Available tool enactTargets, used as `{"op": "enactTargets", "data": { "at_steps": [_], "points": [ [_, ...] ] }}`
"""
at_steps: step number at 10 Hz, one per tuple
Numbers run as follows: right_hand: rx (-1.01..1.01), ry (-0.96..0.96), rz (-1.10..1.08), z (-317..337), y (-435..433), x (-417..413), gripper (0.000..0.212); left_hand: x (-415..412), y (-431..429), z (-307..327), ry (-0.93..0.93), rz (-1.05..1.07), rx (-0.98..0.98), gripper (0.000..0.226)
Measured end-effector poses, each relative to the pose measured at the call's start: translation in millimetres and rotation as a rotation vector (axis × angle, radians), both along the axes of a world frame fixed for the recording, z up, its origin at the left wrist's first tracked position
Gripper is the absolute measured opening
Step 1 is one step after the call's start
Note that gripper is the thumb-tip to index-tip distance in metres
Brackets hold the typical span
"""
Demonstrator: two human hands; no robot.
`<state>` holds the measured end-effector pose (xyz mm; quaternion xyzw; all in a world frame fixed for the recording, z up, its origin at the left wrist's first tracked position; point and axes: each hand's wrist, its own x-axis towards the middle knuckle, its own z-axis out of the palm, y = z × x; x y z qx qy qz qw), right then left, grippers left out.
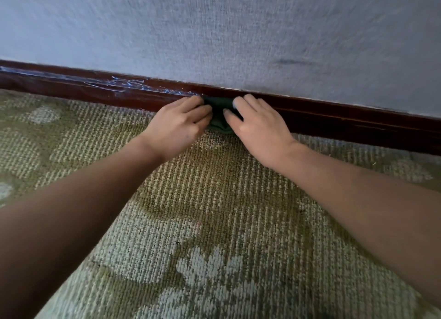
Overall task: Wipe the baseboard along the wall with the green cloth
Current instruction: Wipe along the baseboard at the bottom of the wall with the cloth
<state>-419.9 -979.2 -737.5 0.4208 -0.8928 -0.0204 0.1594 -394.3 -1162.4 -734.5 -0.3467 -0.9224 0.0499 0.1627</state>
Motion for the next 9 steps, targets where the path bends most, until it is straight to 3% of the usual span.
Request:
{"op": "enactTargets", "data": {
  "at_steps": [2,4,5,6,7,9],
  "points": [
    [0.128,-0.027,0.005,8.3,15.4,-4.5,0.033,2.3,12.0,1.5,0.004,0.018,0.02,0.031],
    [0.097,-0.169,-0.149,0.4,8.7,-1.7,0.031,1.1,16.5,2.4,-0.016,0.03,0.0,0.034],
    [-0.052,-0.274,-0.258,5.0,7.6,1.1,0.027,3.4,17.0,4.8,-0.033,0.027,0.003,0.034],
    [-0.01,-0.169,-0.2,8.4,14.8,7.5,0.036,6.2,15.5,7.0,0.025,-0.023,0.026,0.027],
    [-0.169,-0.388,-0.294,11.7,19.3,10.2,0.031,12.2,16.0,11.9,0.042,-0.013,0.04,0.016],
    [-0.245,-0.486,-0.299,11.8,24.1,14.7,0.033,22.2,21.6,23.0,-0.033,0.087,-0.065,0.035]
  ]
}}
